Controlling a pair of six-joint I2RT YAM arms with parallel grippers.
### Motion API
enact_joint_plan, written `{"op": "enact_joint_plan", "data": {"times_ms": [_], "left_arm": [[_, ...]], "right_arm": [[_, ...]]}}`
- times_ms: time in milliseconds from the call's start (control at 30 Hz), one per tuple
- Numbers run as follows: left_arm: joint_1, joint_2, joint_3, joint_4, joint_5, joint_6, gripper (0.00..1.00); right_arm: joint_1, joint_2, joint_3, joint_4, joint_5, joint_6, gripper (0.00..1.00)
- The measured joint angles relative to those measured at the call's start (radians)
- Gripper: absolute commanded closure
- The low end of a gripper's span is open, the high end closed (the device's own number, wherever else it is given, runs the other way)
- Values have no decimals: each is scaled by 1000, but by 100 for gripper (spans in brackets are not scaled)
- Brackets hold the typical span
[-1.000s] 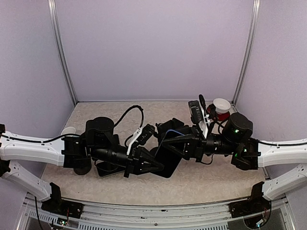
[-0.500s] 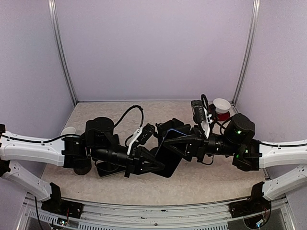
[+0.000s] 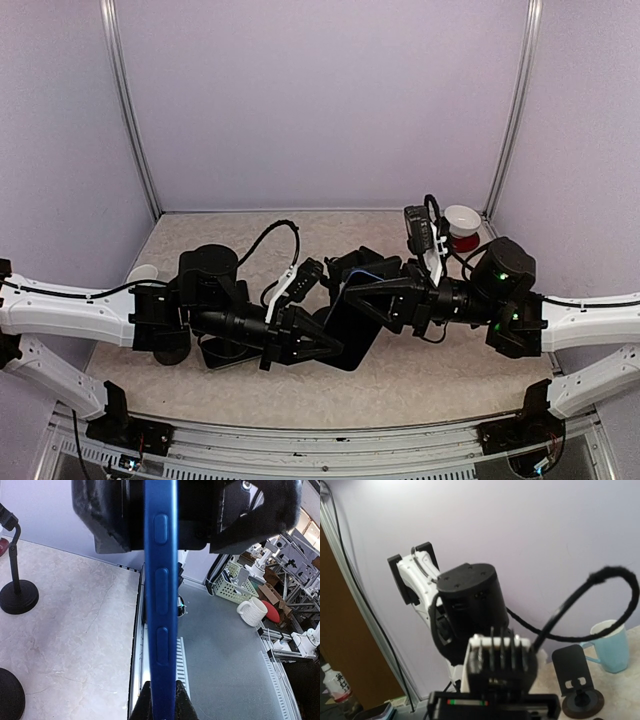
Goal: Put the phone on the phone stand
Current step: Pass from the left arm to the right
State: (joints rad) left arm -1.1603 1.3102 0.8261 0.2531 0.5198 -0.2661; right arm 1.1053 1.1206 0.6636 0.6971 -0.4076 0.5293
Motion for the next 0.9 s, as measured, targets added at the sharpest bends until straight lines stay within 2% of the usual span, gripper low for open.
{"op": "enact_joint_plan", "data": {"times_ms": [133, 300, 400, 533, 667, 767, 833, 900], "left_arm": [[0, 0, 0, 1, -1, -3, 100], [0, 0, 0, 3, 0, -7, 100], [0, 0, 0, 3, 0, -7, 100], [-1, 0, 0, 6, 0, -8, 100], [-3, 0, 0, 10, 0, -11, 77], [-6, -1, 0, 11, -14, -8, 54], [-6, -4, 0, 11, -29, -6, 34], [-6, -13, 0, 7, -45, -2, 21]], "right_arm": [[0, 19, 0, -3, -6, 4, 55], [0, 26, 0, -5, -7, 8, 66], [0, 26, 0, -5, -6, 10, 78], [0, 26, 0, -3, -3, 8, 100], [-1, 23, -1, -3, -3, 14, 100], [-1, 20, -1, -14, 2, 13, 100], [-2, 10, -2, -36, 11, 10, 100], [-3, -6, -2, -66, 29, 3, 100]]}}
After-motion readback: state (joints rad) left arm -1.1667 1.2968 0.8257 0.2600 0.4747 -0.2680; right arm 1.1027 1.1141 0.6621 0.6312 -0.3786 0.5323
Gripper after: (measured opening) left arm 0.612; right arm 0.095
